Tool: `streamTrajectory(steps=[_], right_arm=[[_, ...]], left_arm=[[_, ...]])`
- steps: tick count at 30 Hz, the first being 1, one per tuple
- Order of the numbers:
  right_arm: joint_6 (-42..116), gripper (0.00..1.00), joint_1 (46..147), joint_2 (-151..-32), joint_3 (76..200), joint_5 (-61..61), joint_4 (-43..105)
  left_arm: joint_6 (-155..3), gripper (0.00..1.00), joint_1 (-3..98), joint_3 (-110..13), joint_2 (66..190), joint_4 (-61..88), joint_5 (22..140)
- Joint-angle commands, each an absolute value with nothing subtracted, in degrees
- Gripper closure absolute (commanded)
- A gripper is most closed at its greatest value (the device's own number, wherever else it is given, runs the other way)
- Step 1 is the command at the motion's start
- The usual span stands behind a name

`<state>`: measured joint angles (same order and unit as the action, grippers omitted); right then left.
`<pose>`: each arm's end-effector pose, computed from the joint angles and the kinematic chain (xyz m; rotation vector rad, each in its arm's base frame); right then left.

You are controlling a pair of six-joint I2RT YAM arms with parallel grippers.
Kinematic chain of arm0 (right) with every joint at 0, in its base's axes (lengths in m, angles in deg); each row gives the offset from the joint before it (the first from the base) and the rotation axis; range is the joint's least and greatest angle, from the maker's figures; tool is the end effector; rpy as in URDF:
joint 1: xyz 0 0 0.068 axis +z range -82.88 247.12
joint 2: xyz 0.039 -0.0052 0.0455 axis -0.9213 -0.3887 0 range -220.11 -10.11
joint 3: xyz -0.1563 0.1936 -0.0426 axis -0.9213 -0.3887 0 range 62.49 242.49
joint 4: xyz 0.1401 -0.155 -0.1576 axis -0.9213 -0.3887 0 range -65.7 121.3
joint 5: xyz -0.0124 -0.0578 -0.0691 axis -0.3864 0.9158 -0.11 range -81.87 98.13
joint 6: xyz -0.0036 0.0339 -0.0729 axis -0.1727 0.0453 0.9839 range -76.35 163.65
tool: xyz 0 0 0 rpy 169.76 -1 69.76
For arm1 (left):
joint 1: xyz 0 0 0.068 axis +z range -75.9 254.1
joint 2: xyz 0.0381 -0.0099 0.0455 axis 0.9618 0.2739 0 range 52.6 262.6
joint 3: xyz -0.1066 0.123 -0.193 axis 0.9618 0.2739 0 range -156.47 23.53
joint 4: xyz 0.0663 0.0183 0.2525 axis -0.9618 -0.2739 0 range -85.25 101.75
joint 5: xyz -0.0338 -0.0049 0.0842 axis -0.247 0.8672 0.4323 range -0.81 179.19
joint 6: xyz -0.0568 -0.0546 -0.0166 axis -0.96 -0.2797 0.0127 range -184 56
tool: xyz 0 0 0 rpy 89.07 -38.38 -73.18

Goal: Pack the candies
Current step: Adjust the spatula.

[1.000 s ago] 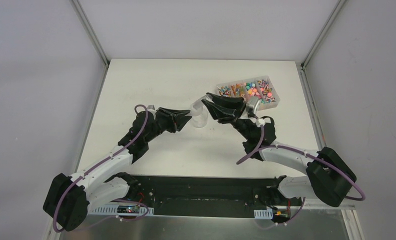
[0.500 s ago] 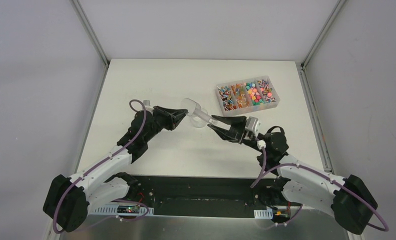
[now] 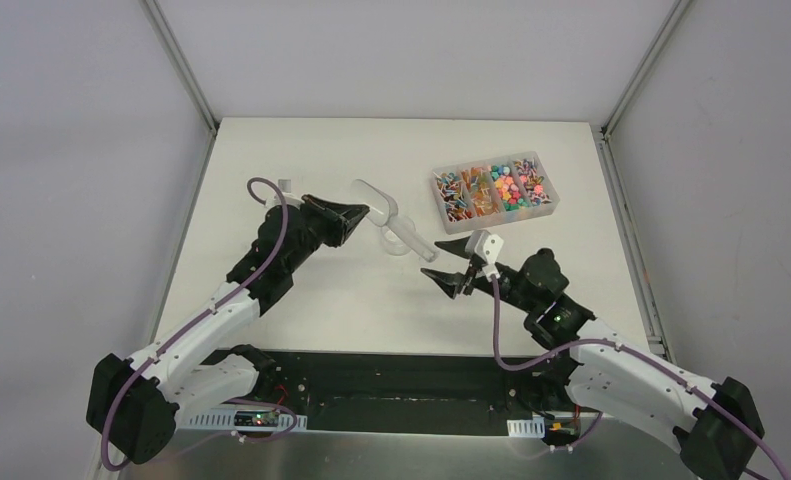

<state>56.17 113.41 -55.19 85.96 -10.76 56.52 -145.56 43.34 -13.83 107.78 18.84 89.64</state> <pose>0.1482 0.1878 0.2599 -0.9878 1.2003 0.7172 0.2358 -0.1397 0.2682 -0.8581 1.7925 -1.3631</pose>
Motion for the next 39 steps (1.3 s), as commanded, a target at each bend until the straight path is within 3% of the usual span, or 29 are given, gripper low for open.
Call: streamTrajectory(steps=[1,4,12,31,36,39], right_arm=[[55.50,0.40,113.61,-54.00,93.22,-5.75,45.82],[58.18,0.35,114.02,-53.03,96.52,-2.80,42.18],[63.18,0.34,114.58,-60.21,108.65,1.44,30.38],[73.22,0.35,126.62,-78.84,118.53,7.61,30.84],[73.32,0.44,126.87,-81.53,119.70,7.69,31.05],[73.04,0.54,127.14,-81.55,119.27,7.69,32.94]], left_arm=[[-146.42,1.00,43.12,-17.80,107.74,9.33,94.15],[-146.55,1.00,43.11,-20.92,108.50,0.63,97.36],[-149.97,1.00,43.16,-28.32,110.16,-15.78,101.08],[-155.23,1.00,43.17,-26.70,108.61,-19.89,96.73],[-155.24,1.00,43.17,-26.09,108.51,-19.89,95.98],[-155.26,1.00,43.15,-25.50,108.18,-19.89,95.79]])
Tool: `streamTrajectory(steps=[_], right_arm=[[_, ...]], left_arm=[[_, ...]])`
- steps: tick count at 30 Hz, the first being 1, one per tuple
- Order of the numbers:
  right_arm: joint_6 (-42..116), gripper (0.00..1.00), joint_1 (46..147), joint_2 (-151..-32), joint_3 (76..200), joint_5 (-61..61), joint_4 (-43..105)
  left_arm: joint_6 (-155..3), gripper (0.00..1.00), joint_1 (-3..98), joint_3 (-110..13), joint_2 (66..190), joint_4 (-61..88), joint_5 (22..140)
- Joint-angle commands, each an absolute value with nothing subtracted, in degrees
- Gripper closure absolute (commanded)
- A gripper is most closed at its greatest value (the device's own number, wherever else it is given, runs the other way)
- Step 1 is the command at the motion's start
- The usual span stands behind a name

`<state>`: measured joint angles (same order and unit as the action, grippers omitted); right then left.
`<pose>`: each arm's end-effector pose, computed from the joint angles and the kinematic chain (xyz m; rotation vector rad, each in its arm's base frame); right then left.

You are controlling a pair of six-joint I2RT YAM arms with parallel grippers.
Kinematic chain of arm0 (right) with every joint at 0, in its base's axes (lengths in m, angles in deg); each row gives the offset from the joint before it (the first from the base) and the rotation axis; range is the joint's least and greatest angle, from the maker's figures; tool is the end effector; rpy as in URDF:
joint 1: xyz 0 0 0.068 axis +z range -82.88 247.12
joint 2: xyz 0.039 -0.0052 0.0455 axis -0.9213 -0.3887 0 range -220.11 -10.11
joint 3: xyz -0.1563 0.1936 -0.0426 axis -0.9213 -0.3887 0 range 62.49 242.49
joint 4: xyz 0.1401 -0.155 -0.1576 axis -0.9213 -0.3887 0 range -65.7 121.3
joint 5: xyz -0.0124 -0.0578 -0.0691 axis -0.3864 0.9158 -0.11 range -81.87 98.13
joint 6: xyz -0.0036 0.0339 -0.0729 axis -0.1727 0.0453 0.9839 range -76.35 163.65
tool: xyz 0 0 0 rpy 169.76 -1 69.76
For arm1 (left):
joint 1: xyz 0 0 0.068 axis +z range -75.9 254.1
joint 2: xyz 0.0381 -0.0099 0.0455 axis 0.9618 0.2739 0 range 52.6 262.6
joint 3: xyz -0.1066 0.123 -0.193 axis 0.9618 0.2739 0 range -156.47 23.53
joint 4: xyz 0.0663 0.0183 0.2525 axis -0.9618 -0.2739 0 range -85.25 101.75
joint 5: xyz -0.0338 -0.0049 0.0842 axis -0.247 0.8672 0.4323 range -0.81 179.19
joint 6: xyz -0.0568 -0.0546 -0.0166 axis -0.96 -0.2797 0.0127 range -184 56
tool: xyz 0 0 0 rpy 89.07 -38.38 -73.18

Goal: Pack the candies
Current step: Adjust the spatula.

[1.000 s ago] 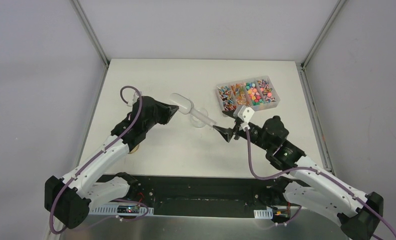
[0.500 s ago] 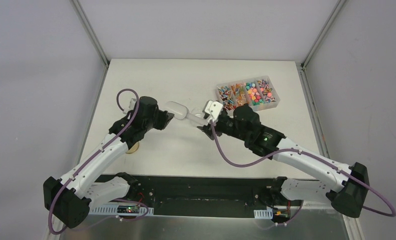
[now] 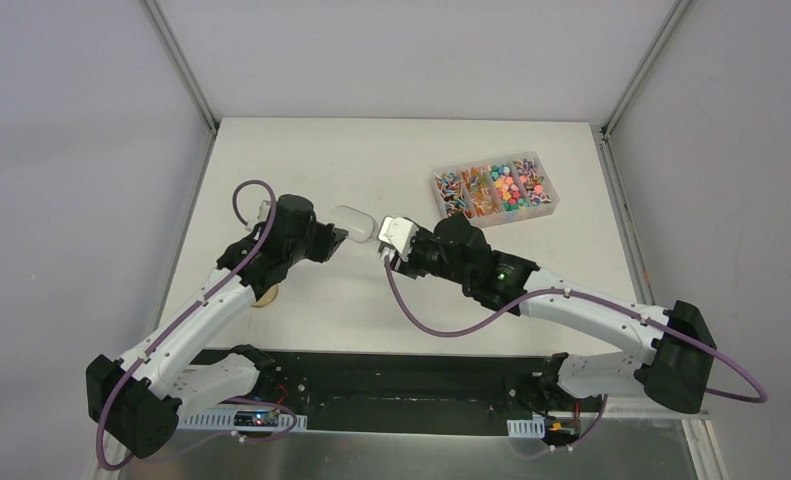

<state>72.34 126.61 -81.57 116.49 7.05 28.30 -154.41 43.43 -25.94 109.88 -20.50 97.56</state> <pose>0.1660 0.2844 0.2774 -1.3633 1.3891 0.3766 0.2194 -0.1183 0.2520 -1.2888 2.0772 -0.9028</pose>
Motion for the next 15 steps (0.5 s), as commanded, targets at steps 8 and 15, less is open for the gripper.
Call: streamTrajectory(steps=[8,15], right_arm=[[72.81,0.94,128.07,-80.99,117.10,7.69,36.28],[69.13,1.00,128.25,-79.11,115.83,12.20,37.62]], left_arm=[[-155.65,1.00,43.17,-24.55,106.79,-19.88,95.53],[-153.20,0.49,43.17,-24.19,104.56,-20.31,99.37]])
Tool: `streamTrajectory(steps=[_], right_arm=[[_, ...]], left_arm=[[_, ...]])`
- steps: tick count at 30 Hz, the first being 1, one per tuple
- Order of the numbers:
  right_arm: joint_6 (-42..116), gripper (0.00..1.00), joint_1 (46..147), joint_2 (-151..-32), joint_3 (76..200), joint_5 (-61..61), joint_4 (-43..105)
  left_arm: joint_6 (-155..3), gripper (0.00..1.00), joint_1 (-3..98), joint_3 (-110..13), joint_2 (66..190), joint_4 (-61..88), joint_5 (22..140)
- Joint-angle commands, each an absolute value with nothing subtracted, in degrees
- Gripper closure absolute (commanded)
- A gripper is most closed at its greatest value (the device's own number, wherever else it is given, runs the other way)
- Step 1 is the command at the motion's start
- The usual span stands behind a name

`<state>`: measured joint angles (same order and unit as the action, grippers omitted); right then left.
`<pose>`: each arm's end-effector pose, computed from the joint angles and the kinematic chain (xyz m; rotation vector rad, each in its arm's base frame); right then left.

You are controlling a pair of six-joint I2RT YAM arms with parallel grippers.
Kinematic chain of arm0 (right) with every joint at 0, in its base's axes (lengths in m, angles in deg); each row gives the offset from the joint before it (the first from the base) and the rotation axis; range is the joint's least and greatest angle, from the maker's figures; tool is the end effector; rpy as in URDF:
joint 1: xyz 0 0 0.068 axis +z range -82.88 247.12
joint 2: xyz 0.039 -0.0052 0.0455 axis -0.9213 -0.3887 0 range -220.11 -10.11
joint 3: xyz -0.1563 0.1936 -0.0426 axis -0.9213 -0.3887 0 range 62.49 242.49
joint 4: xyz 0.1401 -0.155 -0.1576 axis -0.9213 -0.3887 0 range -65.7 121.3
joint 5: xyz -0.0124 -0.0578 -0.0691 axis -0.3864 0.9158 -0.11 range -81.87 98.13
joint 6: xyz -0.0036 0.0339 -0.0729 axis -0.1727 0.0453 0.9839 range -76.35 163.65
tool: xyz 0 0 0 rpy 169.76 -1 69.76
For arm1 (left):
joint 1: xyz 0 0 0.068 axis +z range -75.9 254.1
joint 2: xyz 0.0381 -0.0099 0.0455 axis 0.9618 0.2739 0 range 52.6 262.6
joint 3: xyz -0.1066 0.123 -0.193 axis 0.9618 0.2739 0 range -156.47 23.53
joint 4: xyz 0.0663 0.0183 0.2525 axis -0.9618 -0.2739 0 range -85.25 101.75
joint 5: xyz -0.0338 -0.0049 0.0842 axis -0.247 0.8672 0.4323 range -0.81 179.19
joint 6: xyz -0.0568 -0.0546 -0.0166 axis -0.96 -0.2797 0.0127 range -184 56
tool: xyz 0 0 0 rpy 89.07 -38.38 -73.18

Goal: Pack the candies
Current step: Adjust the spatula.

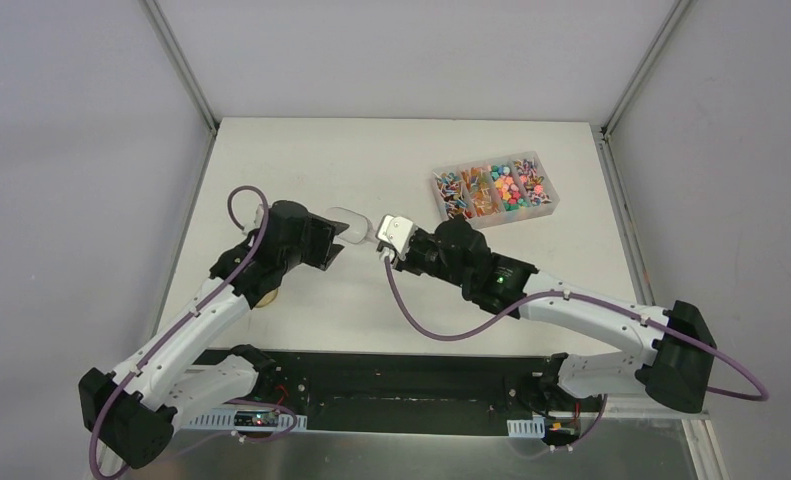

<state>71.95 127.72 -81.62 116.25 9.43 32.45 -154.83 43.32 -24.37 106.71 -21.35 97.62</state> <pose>0.1645 0.2889 0.2854 -1.3029 1.3509 0.3688 0.2100 -0.1132 0.2529 -1.2911 2.0645 -0.9190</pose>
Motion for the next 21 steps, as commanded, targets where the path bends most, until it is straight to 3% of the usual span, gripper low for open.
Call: streamTrajectory(steps=[1,5,8,15,21], right_arm=[[68.50,1.00,128.28,-78.72,115.65,13.11,37.69],[65.02,1.00,128.22,-77.25,114.70,17.51,37.10],[61.81,1.00,128.21,-76.28,114.09,20.26,35.71],[49.38,1.00,125.59,-75.43,118.74,26.14,24.25],[43.77,1.00,117.39,-77.48,128.31,20.28,7.05]], left_arm=[[-152.14,0.43,43.17,-24.19,104.18,-20.36,100.44],[-149.05,0.25,43.16,-24.12,102.99,-22.09,105.08],[-146.43,0.02,43.17,-24.02,102.67,-24.25,108.31],[-134.17,0.01,43.17,-23.56,102.29,-24.66,113.47],[-118.03,0.01,43.17,-23.21,100.13,-21.06,114.07]])
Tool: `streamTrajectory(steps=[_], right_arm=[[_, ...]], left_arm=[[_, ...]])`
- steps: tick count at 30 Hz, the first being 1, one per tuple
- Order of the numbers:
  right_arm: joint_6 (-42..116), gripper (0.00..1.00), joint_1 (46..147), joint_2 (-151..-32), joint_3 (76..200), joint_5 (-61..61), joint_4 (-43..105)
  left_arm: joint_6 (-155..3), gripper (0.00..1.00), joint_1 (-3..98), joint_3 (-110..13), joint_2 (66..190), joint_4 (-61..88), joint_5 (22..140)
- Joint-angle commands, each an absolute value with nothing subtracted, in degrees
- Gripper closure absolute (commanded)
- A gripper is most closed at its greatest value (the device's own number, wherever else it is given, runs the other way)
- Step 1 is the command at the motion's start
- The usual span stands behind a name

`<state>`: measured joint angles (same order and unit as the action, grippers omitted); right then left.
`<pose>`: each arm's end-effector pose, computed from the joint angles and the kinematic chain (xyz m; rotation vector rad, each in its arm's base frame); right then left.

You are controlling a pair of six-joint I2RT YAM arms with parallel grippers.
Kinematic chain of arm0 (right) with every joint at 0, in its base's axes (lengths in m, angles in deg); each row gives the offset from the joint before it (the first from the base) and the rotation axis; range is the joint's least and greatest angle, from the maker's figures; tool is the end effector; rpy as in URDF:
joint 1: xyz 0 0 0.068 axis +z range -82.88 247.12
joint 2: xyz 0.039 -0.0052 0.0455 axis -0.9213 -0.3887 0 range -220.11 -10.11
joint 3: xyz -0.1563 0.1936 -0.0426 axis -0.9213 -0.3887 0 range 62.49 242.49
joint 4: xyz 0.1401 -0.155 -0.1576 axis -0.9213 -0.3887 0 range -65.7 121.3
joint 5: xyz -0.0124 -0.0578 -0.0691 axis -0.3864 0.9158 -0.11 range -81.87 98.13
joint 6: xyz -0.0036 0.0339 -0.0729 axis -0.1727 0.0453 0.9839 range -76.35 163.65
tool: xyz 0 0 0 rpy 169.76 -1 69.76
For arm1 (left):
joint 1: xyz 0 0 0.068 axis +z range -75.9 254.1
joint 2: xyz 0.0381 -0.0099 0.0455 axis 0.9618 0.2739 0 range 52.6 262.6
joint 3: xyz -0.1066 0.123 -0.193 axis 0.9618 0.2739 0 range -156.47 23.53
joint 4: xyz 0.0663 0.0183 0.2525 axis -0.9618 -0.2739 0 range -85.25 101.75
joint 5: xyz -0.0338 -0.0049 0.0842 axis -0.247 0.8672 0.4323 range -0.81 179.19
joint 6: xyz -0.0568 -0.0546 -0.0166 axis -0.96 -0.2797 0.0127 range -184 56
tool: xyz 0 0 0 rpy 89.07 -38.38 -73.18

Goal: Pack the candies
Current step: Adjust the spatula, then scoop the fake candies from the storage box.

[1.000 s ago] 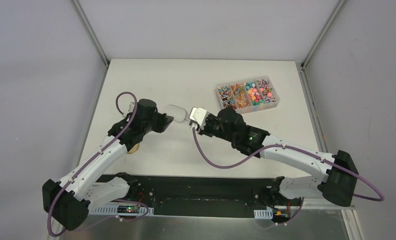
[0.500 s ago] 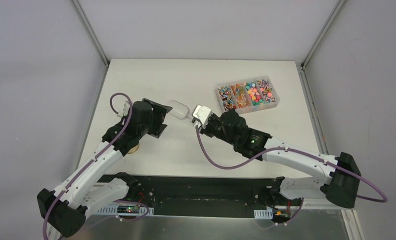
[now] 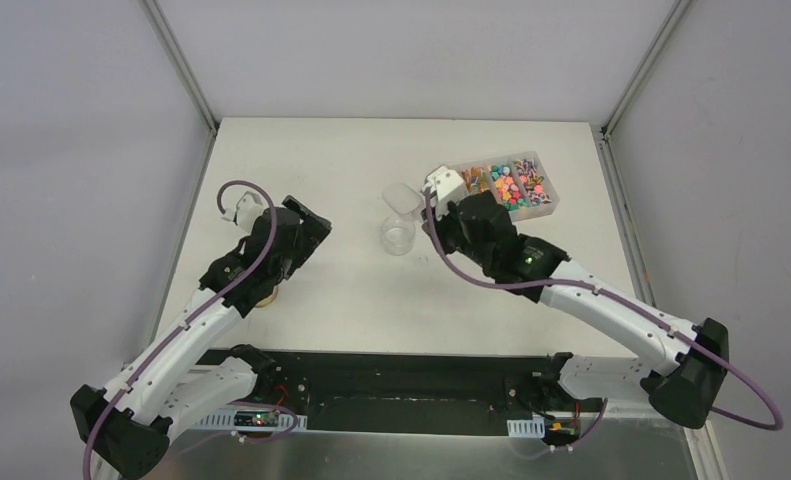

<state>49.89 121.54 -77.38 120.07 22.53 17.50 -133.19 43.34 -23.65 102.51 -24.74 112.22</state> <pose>0.1930 0.2402 0.2992 -0.8551 1.7852 0.3006 0.2015 -0.0882 0.2603 -0.9377 2.0355 -0.5187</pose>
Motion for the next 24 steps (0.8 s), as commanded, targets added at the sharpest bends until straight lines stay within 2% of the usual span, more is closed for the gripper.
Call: streamTrajectory(steps=[1,8,16,20,24], right_arm=[[42.69,1.00,116.08,-77.73,129.73,19.26,4.44],[42.96,1.00,105.62,-79.73,139.50,18.70,-14.03],[46.47,1.00,92.56,-86.15,147.67,12.75,-24.09],[48.40,1.00,88.02,-91.01,152.51,11.66,-27.85],[50.76,1.00,83.55,-97.24,159.22,11.96,-32.61]], left_arm=[[-113.38,0.01,43.17,-23.08,99.76,-19.08,111.99],[-89.52,0.01,43.17,-25.65,100.51,-14.19,97.43],[-73.75,0.01,43.17,-30.12,106.02,-11.25,87.14],[-68.09,0.02,43.16,-28.06,106.56,-6.85,86.95],[-64.56,0.02,43.17,-24.94,105.61,-5.22,93.16]])
